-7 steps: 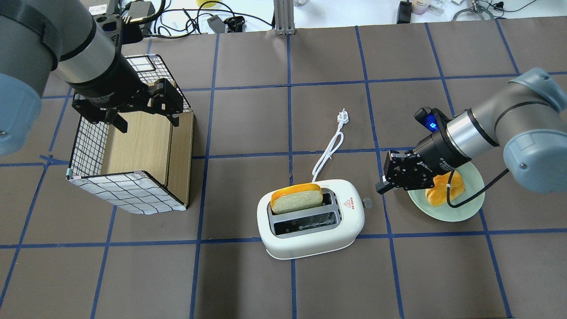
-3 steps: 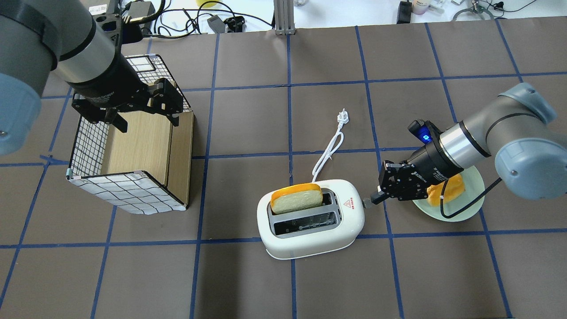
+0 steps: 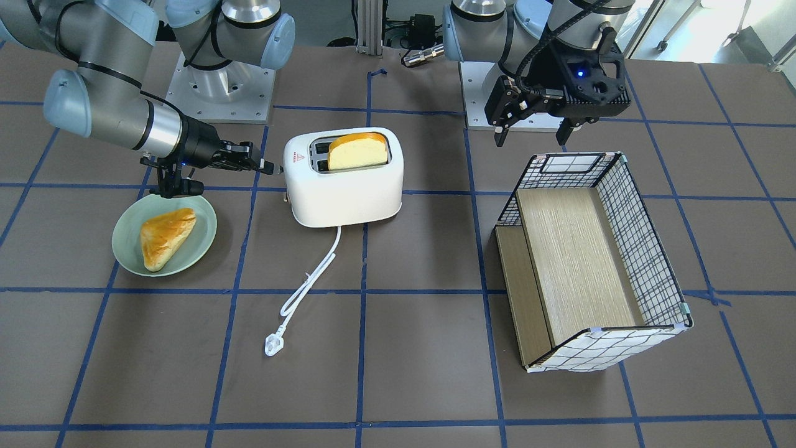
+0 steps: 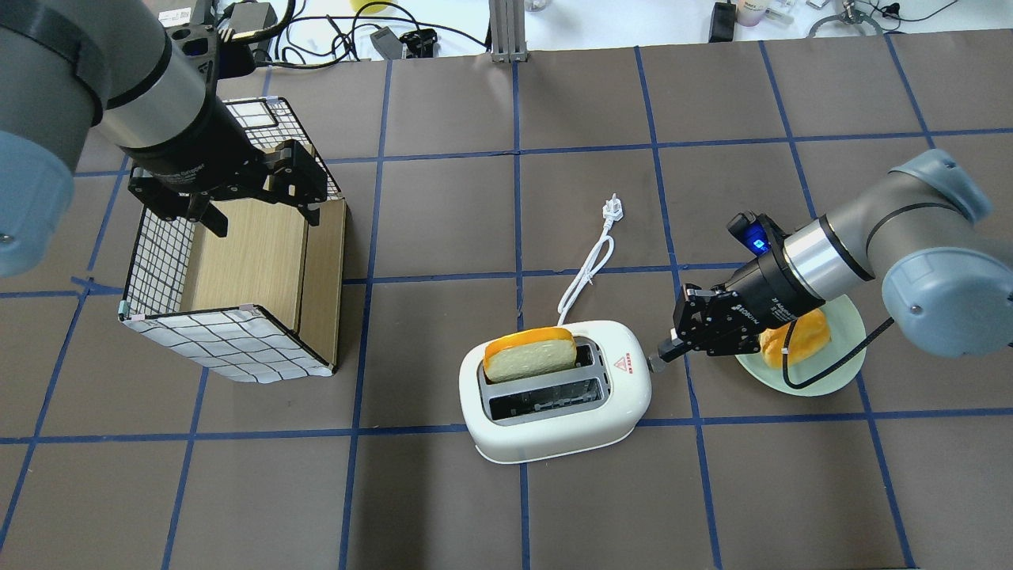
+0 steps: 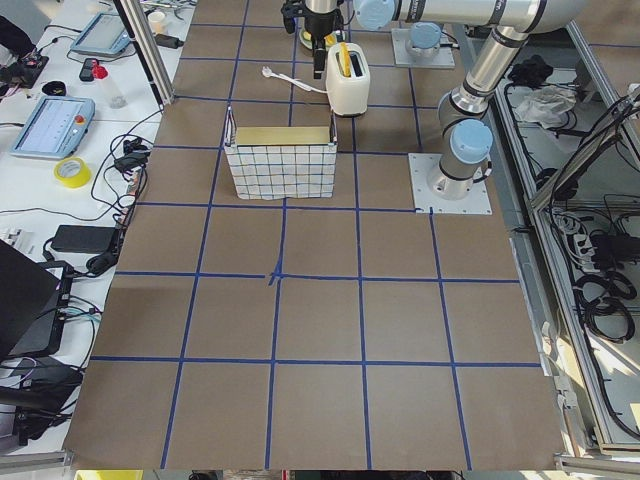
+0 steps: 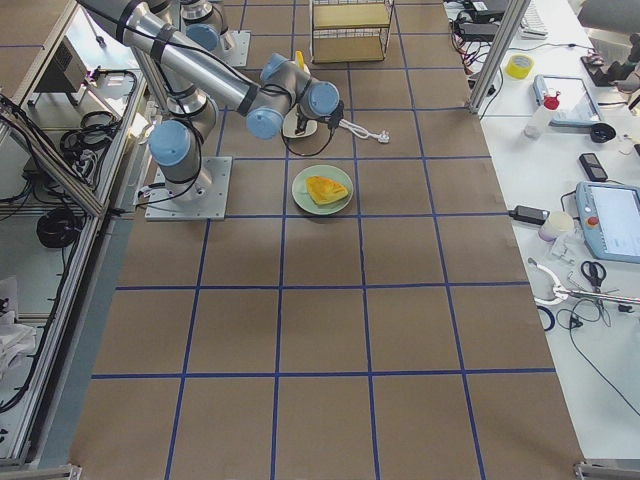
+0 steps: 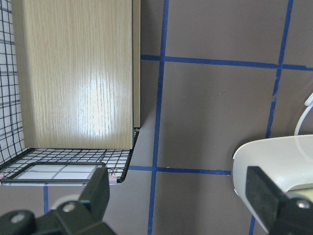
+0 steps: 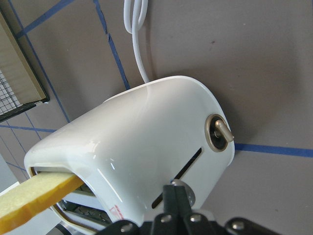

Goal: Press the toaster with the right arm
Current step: 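Press the toaster lever down with the right gripper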

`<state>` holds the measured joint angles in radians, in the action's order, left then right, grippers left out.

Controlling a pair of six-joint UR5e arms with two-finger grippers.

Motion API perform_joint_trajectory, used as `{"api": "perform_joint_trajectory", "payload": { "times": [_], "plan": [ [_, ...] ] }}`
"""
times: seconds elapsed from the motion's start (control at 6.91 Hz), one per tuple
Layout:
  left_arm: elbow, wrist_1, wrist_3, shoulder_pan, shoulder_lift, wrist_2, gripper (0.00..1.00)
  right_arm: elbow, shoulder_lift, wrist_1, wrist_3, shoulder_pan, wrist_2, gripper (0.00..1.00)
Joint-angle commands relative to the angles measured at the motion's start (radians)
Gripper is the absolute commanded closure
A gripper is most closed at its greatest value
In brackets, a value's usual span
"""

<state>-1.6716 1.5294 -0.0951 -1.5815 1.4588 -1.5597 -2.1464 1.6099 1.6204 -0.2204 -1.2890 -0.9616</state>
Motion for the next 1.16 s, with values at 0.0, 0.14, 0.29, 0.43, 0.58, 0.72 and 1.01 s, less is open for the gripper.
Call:
{"api": "perform_joint_trajectory", "payload": {
  "times": [0.0, 0.14, 0.29, 0.43, 0.58, 0.72, 1.01],
  "plan": [
    [0.0, 0.0, 0.0, 0.0, 0.0, 0.0, 0.0, 0.0, -0.033, 0.004, -0.022, -0.001, 0.006, 1.0],
    [0.0, 0.0, 0.0, 0.0, 0.0, 0.001, 0.0, -0.001, -0.038, 0.004, -0.03, -0.001, 0.009, 1.0],
    [0.0, 0.0, 0.0, 0.0, 0.0, 0.0, 0.0, -0.003, -0.039, 0.006, -0.03, -0.001, 0.009, 1.0],
    [0.0, 0.0, 0.0, 0.0, 0.0, 0.0, 0.0, -0.001, -0.051, 0.007, -0.033, -0.001, 0.009, 1.0],
    [0.001, 0.0, 0.0, 0.0, 0.0, 0.0, 0.0, -0.003, -0.06, 0.016, -0.04, -0.001, 0.011, 1.0],
    [0.0, 0.0, 0.0, 0.0, 0.0, 0.0, 0.0, -0.004, -0.068, 0.025, -0.042, -0.001, 0.011, 1.0],
    [0.0, 0.0, 0.0, 0.0, 0.0, 0.001, 0.0, -0.003, -0.09, 0.048, -0.046, -0.001, 0.009, 1.0]
  ]
}}
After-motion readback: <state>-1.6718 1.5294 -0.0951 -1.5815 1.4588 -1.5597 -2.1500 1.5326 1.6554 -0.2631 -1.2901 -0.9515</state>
